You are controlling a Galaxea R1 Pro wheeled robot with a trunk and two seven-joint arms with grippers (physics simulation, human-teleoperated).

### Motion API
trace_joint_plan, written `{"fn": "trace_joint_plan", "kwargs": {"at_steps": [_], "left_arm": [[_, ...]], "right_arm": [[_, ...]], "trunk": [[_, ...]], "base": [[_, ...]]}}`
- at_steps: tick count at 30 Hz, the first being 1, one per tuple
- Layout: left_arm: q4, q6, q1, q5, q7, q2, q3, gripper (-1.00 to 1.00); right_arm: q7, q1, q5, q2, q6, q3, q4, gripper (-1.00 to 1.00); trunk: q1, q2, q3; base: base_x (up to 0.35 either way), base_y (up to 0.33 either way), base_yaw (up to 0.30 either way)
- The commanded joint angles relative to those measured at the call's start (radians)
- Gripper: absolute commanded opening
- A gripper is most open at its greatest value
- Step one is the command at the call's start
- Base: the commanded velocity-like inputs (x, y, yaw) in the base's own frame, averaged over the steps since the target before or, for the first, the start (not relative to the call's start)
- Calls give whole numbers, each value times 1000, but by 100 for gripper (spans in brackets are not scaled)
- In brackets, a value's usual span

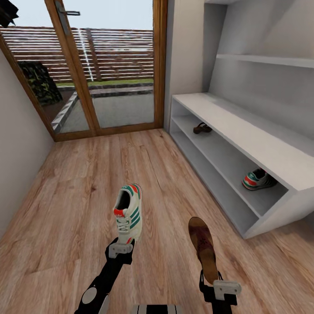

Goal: Pick up the two gym shoes and the two sandals from the corridor floor and place them onto the hallstand (shoe rack) in the corridor, making sure they are on the rack and not on the floor. Arrange them so the two gym shoes are next to each other and the two sandals are next to each other.

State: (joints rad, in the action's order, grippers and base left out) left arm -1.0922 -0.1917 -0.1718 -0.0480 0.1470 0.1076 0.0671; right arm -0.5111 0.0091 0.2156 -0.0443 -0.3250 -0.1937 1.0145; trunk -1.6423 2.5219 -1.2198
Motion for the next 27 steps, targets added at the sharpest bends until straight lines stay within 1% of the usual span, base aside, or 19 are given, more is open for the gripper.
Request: {"fn": "trace_joint_plan", "kwargs": {"at_steps": [1,11,15,23,27], "left_arm": [[0,0,0,0,0,0,0,-100],[0,0,0,-2,1,0,0,-100],[0,0,0,-11,1,0,-1,-100],[0,0,0,-15,2,-1,-1,-100],[0,0,0,-15,2,-1,-2,-100]], "right_arm": [[1,0,-2,0,-2,0,0,-100],[2,0,-3,1,-4,1,-3,-100],[2,0,-3,1,-5,0,-3,-100],[2,0,-2,1,-5,1,-4,-100],[2,0,-2,1,-5,1,-4,-100]], "trunk": [[0,0,0],[0,0,0],[0,0,0],[0,0,0],[0,0,0]], "base": [[325,0,0],[327,21,0],[296,165,0],[275,213,-4],[270,223,-119]]}}
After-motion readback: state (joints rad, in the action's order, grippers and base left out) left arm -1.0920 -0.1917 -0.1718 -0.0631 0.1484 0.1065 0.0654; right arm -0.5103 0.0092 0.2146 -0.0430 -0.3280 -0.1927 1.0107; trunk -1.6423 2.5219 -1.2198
